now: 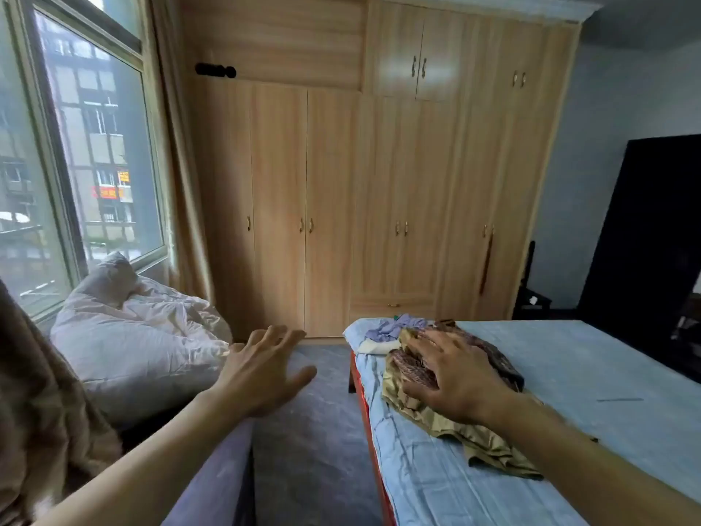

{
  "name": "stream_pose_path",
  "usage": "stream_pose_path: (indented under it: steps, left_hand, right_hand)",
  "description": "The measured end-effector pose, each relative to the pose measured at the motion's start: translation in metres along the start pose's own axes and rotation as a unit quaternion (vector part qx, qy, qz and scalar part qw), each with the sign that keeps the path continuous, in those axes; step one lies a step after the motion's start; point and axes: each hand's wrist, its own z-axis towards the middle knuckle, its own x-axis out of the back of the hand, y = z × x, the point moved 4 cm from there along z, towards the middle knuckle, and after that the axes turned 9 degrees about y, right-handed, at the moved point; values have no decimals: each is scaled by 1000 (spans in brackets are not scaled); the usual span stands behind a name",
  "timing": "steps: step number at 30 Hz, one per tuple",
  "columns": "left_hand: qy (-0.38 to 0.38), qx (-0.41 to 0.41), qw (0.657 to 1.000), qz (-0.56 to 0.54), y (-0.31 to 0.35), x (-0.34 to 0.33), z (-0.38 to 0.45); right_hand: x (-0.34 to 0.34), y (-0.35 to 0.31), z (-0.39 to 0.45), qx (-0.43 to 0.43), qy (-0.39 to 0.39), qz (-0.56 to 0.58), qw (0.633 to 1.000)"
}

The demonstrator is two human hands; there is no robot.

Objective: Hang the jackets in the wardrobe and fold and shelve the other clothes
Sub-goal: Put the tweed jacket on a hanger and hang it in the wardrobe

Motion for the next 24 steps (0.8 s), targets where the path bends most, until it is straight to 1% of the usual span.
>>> stream_pose_path:
  steps: [4, 10, 13, 18, 24]
  left_hand:
    - [0, 5, 1000, 9, -1, -35, 35]
    - [-40, 15, 998, 44, 13, -85, 122]
    - [-38, 14, 998, 57, 9, -99, 160]
    - [-24, 23, 998, 44, -15, -118, 206]
    - [-36, 38, 998, 35, -65, -163, 254]
  right_hand:
    - [-27, 23, 42, -8, 11, 7, 1000]
    - [-73, 58, 126, -1, 30, 56, 998]
    - [-86, 75, 170, 10, 38, 53, 998]
    - [-104, 83, 232, 36, 29, 32, 998]
    - [-156, 67, 304, 42, 5, 33, 999]
